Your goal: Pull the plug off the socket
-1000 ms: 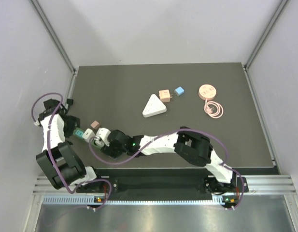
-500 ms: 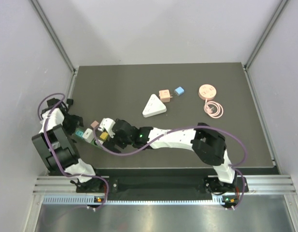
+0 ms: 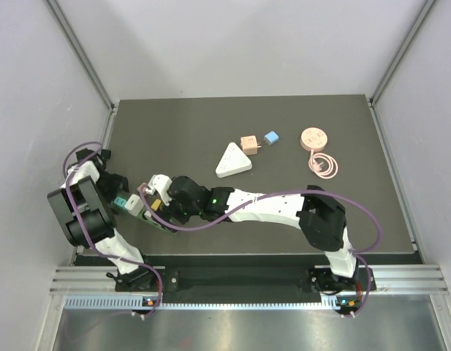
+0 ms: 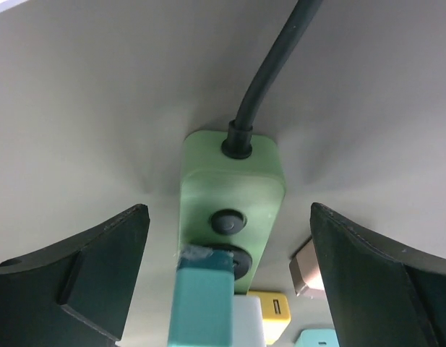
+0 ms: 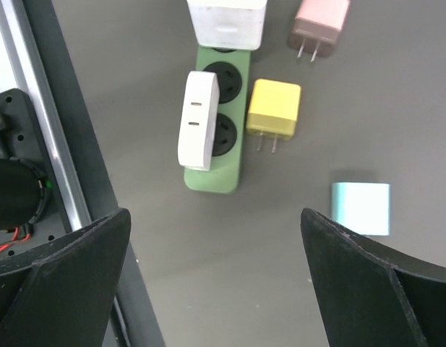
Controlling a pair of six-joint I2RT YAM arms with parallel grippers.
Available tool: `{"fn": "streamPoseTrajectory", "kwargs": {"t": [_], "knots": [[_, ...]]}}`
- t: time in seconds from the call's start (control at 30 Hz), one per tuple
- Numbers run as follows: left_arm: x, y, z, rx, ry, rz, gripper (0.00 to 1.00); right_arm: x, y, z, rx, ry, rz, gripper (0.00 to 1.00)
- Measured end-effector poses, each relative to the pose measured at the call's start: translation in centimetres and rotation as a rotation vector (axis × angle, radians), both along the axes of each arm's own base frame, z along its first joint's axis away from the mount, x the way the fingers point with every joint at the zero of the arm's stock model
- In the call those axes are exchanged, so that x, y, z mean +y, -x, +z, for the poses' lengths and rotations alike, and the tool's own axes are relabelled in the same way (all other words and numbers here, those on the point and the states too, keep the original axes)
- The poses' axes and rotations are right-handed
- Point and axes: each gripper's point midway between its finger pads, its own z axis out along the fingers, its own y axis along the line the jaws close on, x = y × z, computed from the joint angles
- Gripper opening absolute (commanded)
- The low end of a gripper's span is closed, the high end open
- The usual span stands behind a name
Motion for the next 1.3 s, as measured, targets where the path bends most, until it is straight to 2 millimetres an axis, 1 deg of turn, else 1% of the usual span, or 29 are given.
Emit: {"fn": "streamPoseTrajectory", "kwargs": {"t": [0.13, 0.23, 0.27, 0.3, 0.33, 0.4, 0.43, 0.53, 0.57, 0.63, 0.73, 0.87, 0.93, 1.0, 1.1, 1.27, 1.3], "knots": [[-0.1, -0.7, -0.4, -0.009, -0.008, -0.014, 0.86, 0.6, 0.2, -0.5, 0.026, 0.008, 0.004, 1.00], [0.0, -1.3, -0.5, -0.023, -0.030, -0.025, 0.79, 1.0, 0.2, -0.7, 0.036, 0.011, 0.005, 0.95], [0.0, -1.2, -0.6, -0.019, -0.038, -0.026, 0.76, 1.1, 0.1, -0.9, 0.038, 0.016, 0.004, 0.93], [0.0, -1.1, -0.8, -0.014, -0.046, -0.028, 0.69, 1.3, 0.0, -1.0, 0.039, 0.021, 0.003, 0.91], [0.1, -0.9, -1.0, -0.009, -0.054, -0.026, 0.66, 1.6, -0.1, -1.2, 0.039, 0.024, 0.001, 0.89], [0.1, -0.3, -1.4, 0.009, -0.065, -0.029, 0.59, 2.0, -0.2, -1.3, 0.038, 0.023, 0.001, 0.88], [0.2, -0.2, -1.4, 0.006, -0.071, -0.027, 0.50, 2.3, -0.3, -1.4, 0.036, 0.023, 0.001, 0.87], [0.3, 0.0, -1.4, 0.002, -0.091, -0.042, 0.32, 2.8, -0.4, -2.1, 0.024, 0.032, -0.009, 0.83], [0.3, 0.0, -1.4, 0.000, -0.092, -0.042, 0.19, 2.9, -0.4, -2.4, 0.022, 0.038, -0.011, 0.80], [0.3, -0.1, -1.4, -0.004, -0.091, -0.044, 0.00, 3.1, -0.1, -2.8, 0.013, 0.044, -0.013, 0.79], [0.2, 0.0, -1.5, -0.007, -0.089, -0.048, 0.00, 3.7, 0.2, -3.3, 0.002, 0.047, -0.016, 0.74], [0.2, -0.1, -1.4, -0.009, -0.091, -0.052, 0.00, 4.6, 0.4, -3.8, -0.008, 0.048, -0.022, 0.64], [0.2, 0.0, -1.4, -0.012, -0.093, -0.054, 0.00, 5.3, 0.1, -3.8, -0.016, 0.039, -0.030, 0.61], [0.2, -0.1, -1.4, -0.015, -0.093, -0.055, 0.00, 5.8, -0.3, -3.8, -0.025, 0.032, -0.047, 0.54], [0.2, -0.1, -1.4, -0.015, -0.093, -0.058, 0.00, 6.4, -1.0, -3.8, -0.042, 0.023, -0.076, 0.45], [0.2, 0.0, -1.4, -0.015, -0.094, -0.061, 0.00, 6.8, -1.9, -4.1, -0.066, 0.023, -0.117, 0.37], [0.2, 0.0, -1.4, -0.015, -0.094, -0.062, 0.00, 6.8, -1.9, -4.1, -0.068, 0.025, -0.119, 0.37]]}}
